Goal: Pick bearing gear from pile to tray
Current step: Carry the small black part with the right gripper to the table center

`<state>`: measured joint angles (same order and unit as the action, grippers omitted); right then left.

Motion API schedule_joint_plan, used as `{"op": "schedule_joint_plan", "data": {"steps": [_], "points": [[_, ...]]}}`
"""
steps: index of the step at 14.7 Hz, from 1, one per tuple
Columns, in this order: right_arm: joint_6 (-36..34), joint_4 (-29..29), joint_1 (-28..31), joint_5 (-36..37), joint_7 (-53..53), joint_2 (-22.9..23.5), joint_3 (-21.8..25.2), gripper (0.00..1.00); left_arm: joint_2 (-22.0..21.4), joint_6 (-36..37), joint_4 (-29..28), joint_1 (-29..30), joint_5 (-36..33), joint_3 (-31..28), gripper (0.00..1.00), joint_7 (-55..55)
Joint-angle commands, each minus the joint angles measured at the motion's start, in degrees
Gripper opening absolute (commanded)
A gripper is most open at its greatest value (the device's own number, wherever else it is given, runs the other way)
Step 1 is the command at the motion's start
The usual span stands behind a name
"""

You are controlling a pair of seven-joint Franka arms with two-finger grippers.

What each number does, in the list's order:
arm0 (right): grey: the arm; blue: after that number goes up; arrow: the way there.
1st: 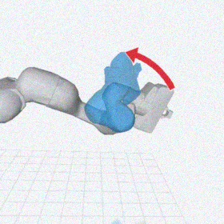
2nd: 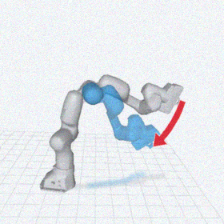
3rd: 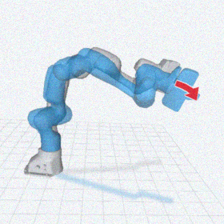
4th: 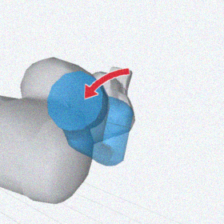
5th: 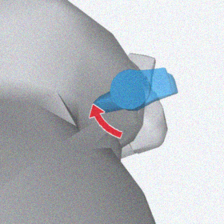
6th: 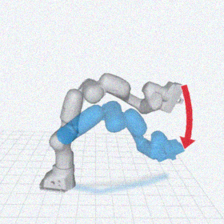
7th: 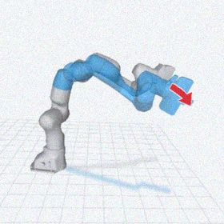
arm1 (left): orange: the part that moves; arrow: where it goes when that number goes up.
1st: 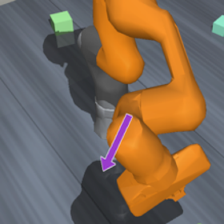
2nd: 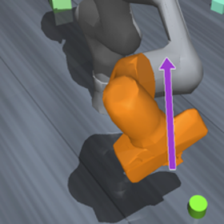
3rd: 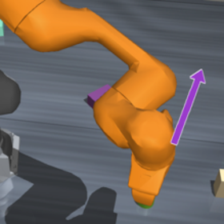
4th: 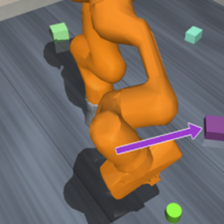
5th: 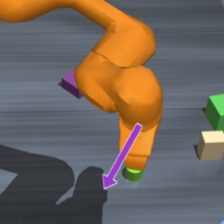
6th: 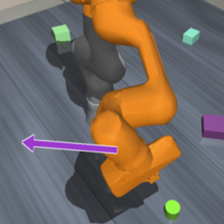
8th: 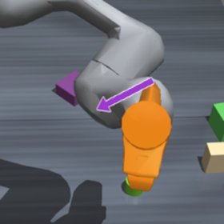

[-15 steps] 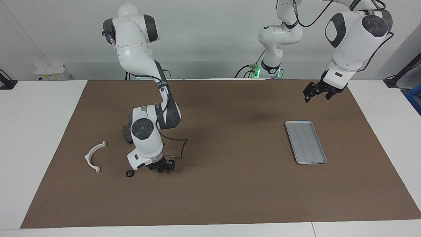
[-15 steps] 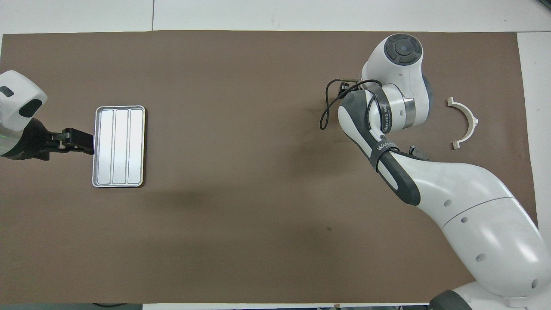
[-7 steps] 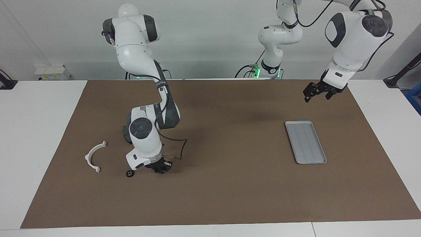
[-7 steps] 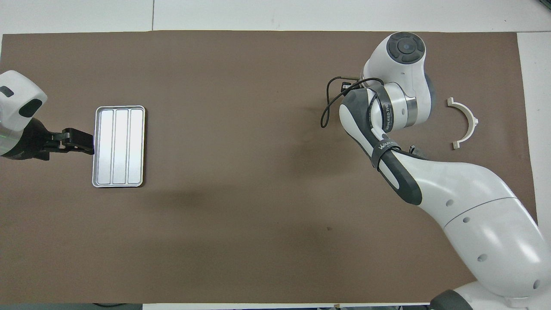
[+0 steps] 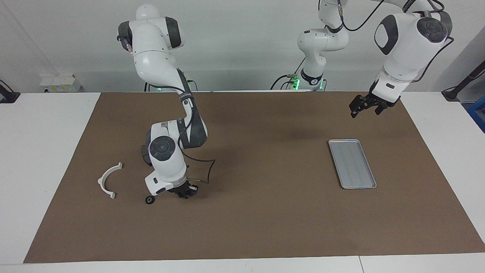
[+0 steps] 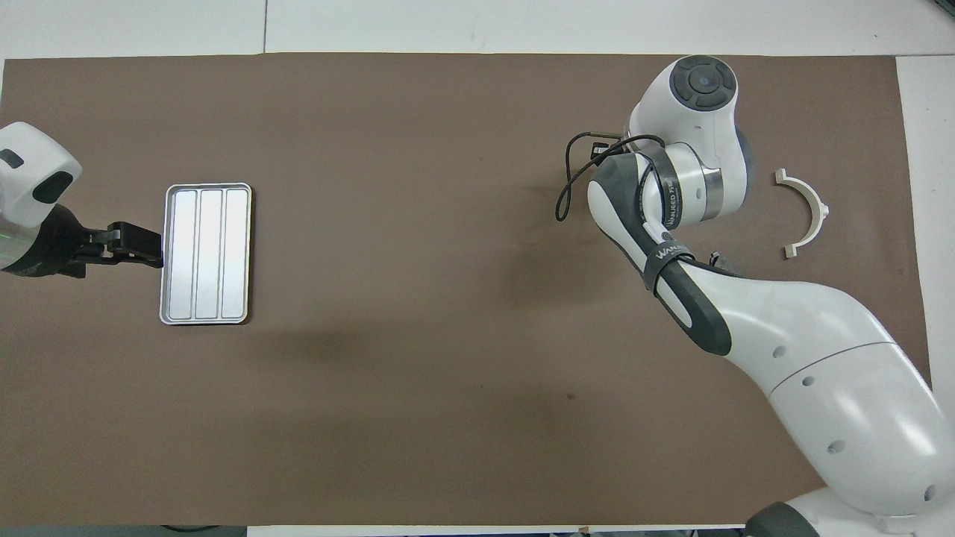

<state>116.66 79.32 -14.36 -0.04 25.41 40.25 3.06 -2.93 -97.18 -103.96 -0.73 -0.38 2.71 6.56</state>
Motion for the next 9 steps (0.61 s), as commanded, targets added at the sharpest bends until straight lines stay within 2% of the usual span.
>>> {"op": "schedule_joint_plan", "data": {"steps": [1,3,6,8,9], "points": [[-13.33,-7.13,-0.14,-0.04,0.87,-2.71,-0.59,0.0,-1.55,-0.99,-1.42,0.02,0.82,-0.08,1.0,-0.32],[-23.45,-12.76,-1.63,-1.53,3.22,-4.47,-2.96,0.0,-1.55,-0.99,-1.51,0.02,0.82,-0.08,1.0,-0.32],[-31.48,-19.36,-8.81,-2.5,16.99,-5.53,-3.76,0.0,-1.55,-0.99,-1.42,0.02,0.82,-0.08,1.0,-0.32],[-30.98,-22.19,-14.18,-4.08,31.74,-5.36,-4.02,0.0,-1.55,-0.99,-1.42,0.02,0.82,-0.08,1.0,-0.32],[-28.53,-22.28,-17.08,-4.69,37.64,-5.44,-4.02,0.0,-1.55,-0.99,-1.51,0.02,0.82,-0.08,1.0,-0.32]]}}
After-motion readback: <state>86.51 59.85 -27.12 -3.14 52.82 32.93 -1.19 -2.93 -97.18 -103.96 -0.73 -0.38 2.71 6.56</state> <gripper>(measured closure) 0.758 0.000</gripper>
